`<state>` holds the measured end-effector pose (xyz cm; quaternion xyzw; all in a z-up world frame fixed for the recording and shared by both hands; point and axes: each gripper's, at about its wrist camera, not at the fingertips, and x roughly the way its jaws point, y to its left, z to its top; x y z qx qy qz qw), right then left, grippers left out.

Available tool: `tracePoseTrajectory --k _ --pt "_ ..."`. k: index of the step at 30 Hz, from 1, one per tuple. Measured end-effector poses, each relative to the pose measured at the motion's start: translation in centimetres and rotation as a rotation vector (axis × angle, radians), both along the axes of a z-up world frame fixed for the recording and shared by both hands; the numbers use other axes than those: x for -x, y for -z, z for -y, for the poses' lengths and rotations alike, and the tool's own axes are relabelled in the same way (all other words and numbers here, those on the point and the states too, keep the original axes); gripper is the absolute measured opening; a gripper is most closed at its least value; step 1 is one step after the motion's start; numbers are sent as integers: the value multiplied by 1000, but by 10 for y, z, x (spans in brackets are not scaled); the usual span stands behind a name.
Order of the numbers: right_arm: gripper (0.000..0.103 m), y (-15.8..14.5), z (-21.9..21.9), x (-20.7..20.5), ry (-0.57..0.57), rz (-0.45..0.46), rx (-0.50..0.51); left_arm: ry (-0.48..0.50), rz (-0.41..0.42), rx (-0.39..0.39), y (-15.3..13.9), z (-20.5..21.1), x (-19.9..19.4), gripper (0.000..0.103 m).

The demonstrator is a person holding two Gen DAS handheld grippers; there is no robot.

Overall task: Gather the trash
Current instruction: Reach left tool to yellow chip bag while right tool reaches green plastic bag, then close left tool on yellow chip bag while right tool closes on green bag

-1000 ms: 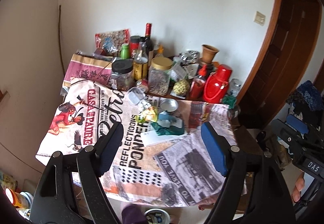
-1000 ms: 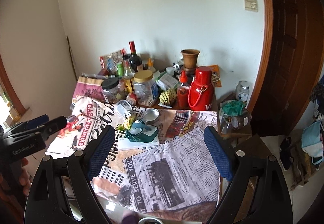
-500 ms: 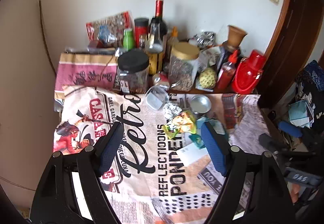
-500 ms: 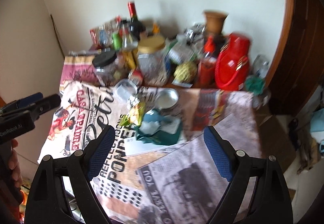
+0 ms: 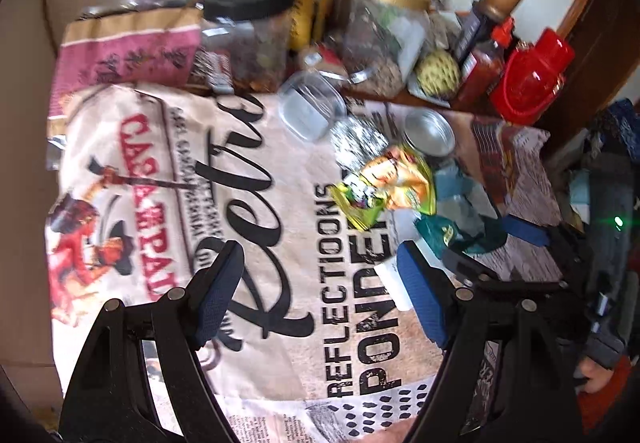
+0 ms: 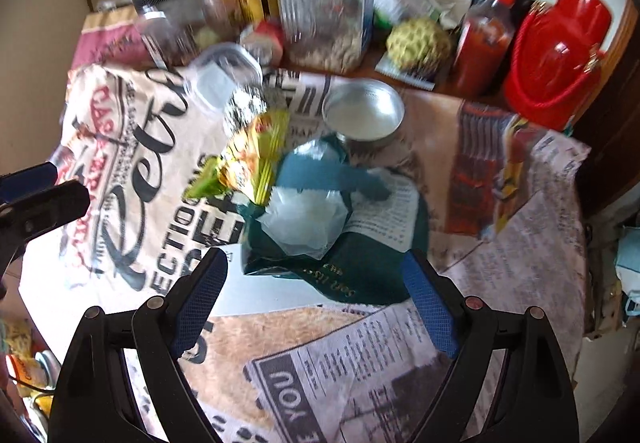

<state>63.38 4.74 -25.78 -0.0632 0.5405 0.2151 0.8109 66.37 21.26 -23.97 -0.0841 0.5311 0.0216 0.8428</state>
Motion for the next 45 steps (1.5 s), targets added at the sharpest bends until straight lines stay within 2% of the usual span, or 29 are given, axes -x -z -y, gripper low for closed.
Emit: tracePoseTrajectory --k 1,3,5,11,14,18,22,26,30,31,32,39,45 --pt "85 3 1 -2 5 -8 -8 14 -12 8 5 2 -2 78" --pt "74 7 2 -5 -1 -26 -28 40 -25 14 11 7 -8 78" --pt "70 7 4 -6 -3 -22 -37 74 -39 19 19 13 -16 78" --pt "35 6 6 -5 -39 -14 -55 120 -62 35 37 22 -40 78" --pt "26 2 10 -4 -39 -18 -65 140 -70 21 48 28 -53 78" --pt "25 -5 19 -3 -21 -32 -105 169 -59 -54 61 38 -67 78" --pt "25 -17 32 2 11 -7 -112 192 -58 -62 79 44 -79 78" --pt "24 -28 48 6 53 15 -111 204 -38 -70 88 48 -87 57" --pt "24 -36 66 8 104 24 -112 205 2 -37 83 49 -88 45" --pt "24 -37 71 9 116 25 -114 206 17 -26 79 49 -86 34" --pt "24 -39 76 10 128 27 -116 213 26 -11 75 50 -85 18" --pt "24 -57 108 22 192 54 -140 187 74 -11 41 55 -65 15" --pt "24 -87 138 37 208 125 -164 138 138 -39 -6 64 -39 15"
